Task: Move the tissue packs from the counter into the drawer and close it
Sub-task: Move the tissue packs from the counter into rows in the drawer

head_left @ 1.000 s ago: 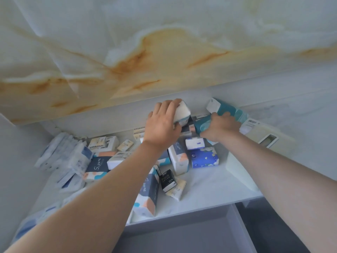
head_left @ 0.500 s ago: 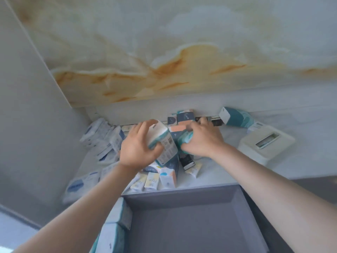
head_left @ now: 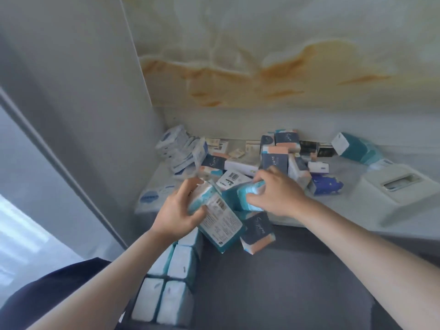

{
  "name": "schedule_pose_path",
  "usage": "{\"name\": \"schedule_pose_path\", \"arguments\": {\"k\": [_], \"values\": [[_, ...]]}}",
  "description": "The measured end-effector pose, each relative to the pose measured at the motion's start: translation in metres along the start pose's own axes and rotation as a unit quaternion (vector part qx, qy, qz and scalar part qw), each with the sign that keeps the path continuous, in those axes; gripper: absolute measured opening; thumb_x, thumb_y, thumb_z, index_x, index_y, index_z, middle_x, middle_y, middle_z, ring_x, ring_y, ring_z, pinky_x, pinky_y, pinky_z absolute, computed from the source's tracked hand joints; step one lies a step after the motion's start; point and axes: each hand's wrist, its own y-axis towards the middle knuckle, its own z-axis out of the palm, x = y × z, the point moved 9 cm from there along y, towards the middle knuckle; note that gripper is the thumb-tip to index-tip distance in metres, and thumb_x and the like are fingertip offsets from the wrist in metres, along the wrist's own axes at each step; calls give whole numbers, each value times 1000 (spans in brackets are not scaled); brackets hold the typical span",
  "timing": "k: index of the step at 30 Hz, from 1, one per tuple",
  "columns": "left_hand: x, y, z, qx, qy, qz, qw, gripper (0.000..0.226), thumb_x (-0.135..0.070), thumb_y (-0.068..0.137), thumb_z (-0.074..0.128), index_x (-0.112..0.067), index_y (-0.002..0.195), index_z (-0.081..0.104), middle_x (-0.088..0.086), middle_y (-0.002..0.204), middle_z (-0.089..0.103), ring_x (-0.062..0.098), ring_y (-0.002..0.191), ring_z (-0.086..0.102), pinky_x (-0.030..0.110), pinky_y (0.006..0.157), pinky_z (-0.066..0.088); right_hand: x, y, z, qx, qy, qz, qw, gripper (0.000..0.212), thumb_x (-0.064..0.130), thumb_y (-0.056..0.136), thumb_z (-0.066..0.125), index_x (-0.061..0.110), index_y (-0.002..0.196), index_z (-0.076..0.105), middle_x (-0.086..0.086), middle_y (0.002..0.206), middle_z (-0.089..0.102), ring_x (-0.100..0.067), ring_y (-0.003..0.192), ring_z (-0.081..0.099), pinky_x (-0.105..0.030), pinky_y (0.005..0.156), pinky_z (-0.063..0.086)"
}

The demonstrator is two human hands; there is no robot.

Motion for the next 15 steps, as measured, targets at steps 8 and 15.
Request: {"name": "schedule_pose_path", "arguments": {"k": [8,15], "values": [[16,7,33,119,14,-79,990,60,-26,78,69,-46,124,36,-6,120,52,17,101,56,31,80,46,14,8,6,-17,-48,-46,998,52,61,68,63,33,111,57,9,115,48,-16,105,52,-32,79,44],[48,-17,60,327,105,-141,929,47,-42,74,67,-48,116,48,-9,119,59,17,97,64,38,83,58,3,-12,47,210,-25,30,977,35,56,79,58,23,76,49,5,81,51,-14,72,49,-32,60,34]]}}
